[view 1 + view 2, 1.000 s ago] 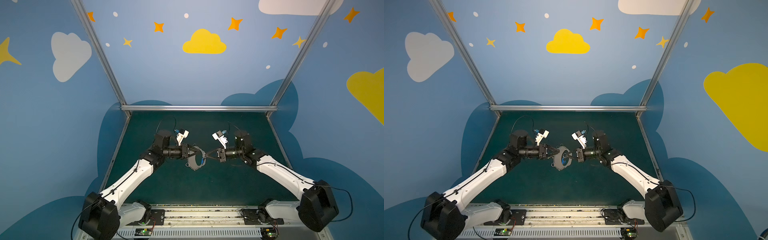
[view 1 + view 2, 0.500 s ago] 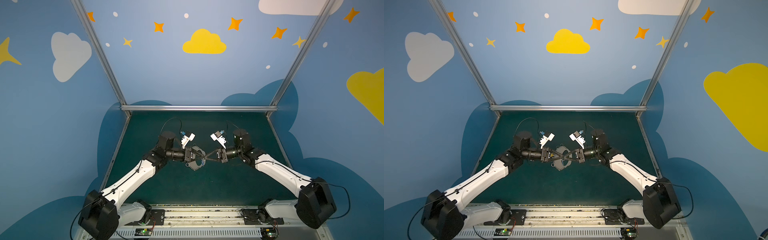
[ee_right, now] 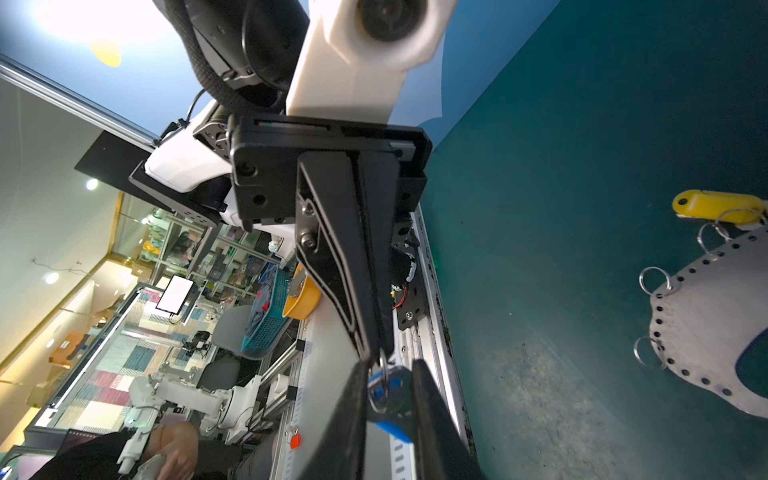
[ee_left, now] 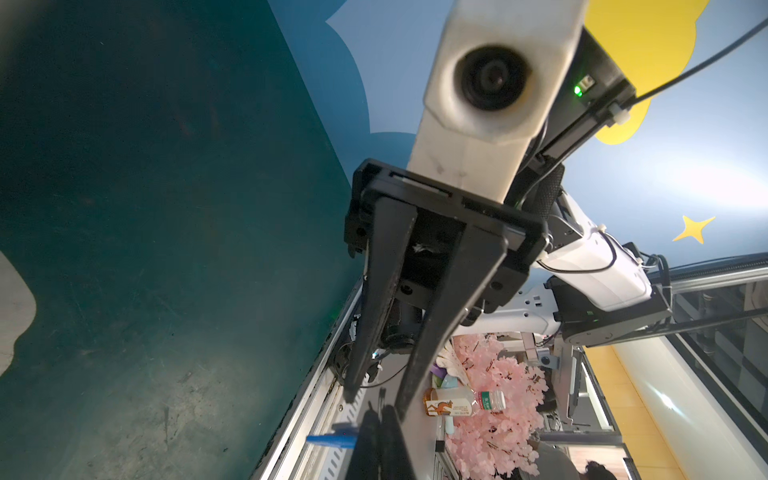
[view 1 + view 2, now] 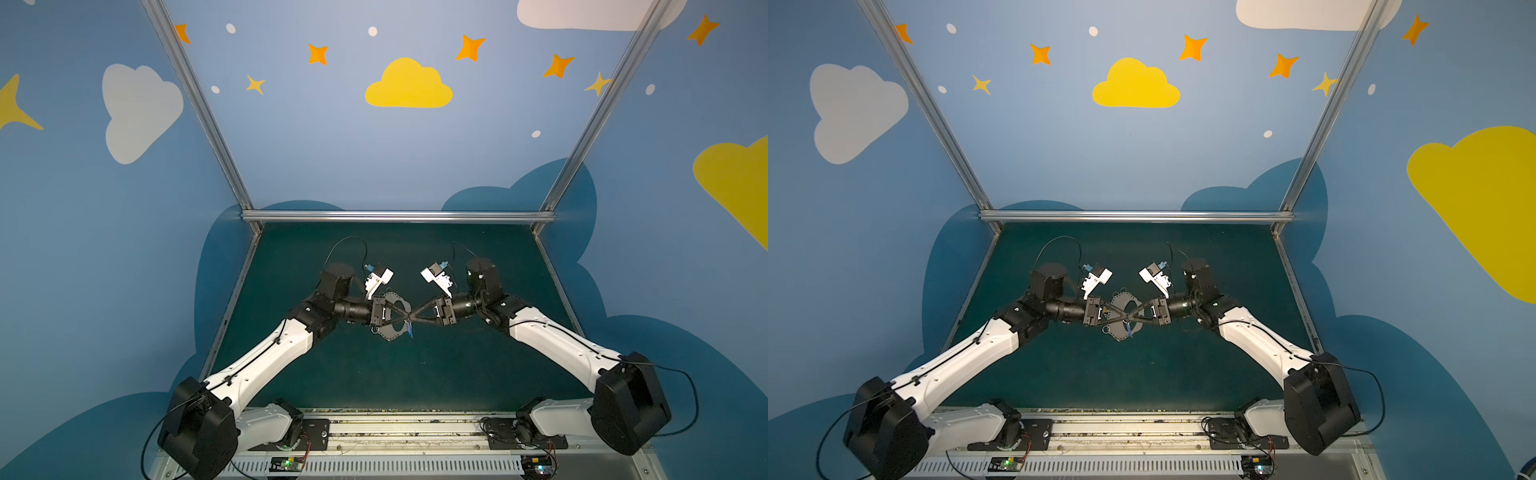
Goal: Put the keys on the keyring
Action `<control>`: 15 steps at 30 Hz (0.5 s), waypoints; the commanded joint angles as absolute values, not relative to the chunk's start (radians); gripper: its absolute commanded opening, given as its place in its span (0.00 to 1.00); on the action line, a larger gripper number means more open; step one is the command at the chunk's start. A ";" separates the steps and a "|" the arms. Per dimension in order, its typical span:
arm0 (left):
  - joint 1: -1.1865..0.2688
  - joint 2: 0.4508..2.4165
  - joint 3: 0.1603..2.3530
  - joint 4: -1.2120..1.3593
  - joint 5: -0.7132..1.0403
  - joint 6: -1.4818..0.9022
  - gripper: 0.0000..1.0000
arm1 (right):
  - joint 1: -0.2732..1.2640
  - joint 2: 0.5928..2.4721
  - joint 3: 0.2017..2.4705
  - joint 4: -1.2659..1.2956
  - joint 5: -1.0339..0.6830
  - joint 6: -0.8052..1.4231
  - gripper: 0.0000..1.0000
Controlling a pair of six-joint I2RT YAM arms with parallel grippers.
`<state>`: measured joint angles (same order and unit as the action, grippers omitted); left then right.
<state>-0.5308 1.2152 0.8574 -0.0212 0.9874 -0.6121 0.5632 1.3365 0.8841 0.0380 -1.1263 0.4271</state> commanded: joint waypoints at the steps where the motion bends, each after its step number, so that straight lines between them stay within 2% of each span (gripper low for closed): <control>1: -0.534 1.190 0.828 0.072 0.891 -0.668 0.04 | 0.539 1.271 0.865 0.104 -1.049 0.478 0.33; 4: -0.541 1.165 0.768 0.198 0.788 -0.767 0.04 | 0.528 1.223 0.794 0.200 -0.929 0.582 0.35; 8: -0.556 1.128 0.740 0.245 0.658 -0.796 0.04 | 0.531 1.198 0.703 0.400 -0.831 0.729 0.30; 10: -0.568 1.108 0.733 0.251 0.590 -0.804 0.04 | 0.536 1.187 0.664 0.479 -0.775 0.788 0.31; 15: -0.586 1.077 0.694 0.321 0.461 -0.873 0.04 | 0.588 1.175 0.582 0.636 -0.661 0.872 0.42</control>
<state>-0.5789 1.0958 0.7116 0.2287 0.5743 -0.8196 0.5613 1.1995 0.5976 0.4706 -0.7593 0.7853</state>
